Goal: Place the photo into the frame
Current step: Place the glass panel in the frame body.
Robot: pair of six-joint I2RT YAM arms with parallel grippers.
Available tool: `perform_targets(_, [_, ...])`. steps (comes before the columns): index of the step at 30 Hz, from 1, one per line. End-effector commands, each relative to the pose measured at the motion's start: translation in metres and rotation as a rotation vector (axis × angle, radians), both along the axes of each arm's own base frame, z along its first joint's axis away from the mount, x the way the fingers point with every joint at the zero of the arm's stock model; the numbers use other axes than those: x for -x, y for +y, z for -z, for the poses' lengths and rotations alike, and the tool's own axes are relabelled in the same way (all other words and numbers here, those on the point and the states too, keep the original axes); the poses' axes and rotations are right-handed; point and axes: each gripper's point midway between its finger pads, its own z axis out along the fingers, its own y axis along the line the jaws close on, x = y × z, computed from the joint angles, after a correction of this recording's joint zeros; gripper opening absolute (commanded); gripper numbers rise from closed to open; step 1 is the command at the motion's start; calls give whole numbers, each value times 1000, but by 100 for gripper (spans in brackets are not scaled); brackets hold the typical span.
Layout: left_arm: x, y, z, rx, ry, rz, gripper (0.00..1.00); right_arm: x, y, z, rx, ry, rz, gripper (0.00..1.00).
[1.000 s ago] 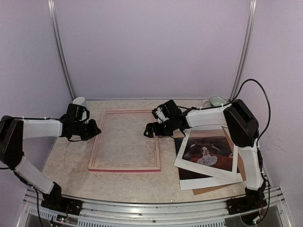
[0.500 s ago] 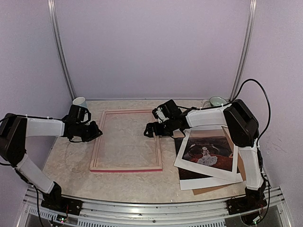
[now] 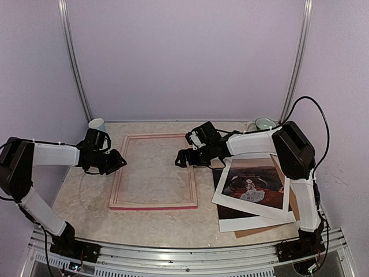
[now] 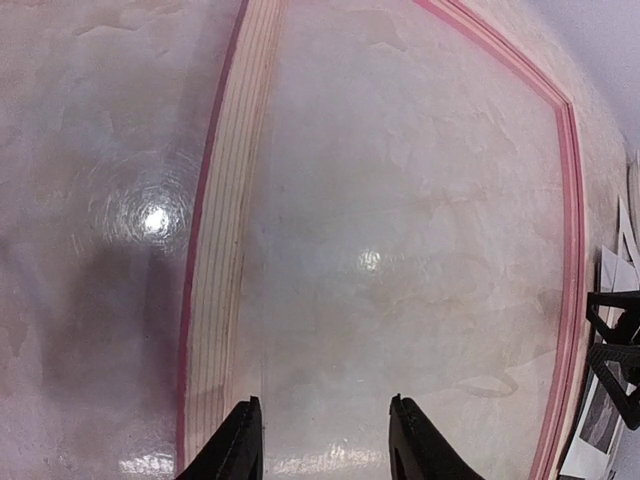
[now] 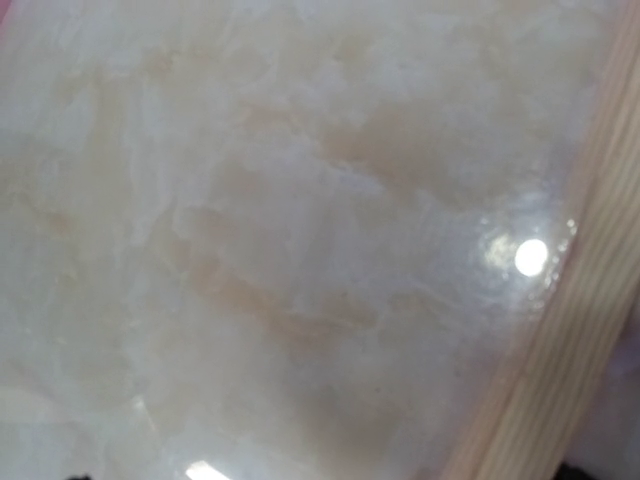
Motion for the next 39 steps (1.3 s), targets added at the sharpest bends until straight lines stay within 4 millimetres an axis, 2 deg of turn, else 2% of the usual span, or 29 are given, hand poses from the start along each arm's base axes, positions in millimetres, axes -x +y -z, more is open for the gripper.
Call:
perform_targets(1, [-8,-1,-8,-28,-23,7,45,3,11,2,-23,-6,-24,99])
perform_targets(8, [-10,2,-15,-64,-40,6,58,4,10,3,-23,-2,-23,99])
perform_targets(15, [-9,2,-13,-82,-33,2,63,5,10,3,-24,0,-23,99])
perform_targets(20, [-11,4,-20,-90,-55,-6,73,4,9,3,-23,-1,-17,99])
perform_targets(25, [-14,-5,-30,-58,-88,31,81,1,4,-5,-6,-35,0,99])
perform_targets(34, [-23,-23,-49,-53,-115,86,81,-12,-5,-33,49,-128,22,99])
perform_targets(39, [-24,-26,-32,-47,-56,74,77,-11,-1,-30,36,-118,17,99])
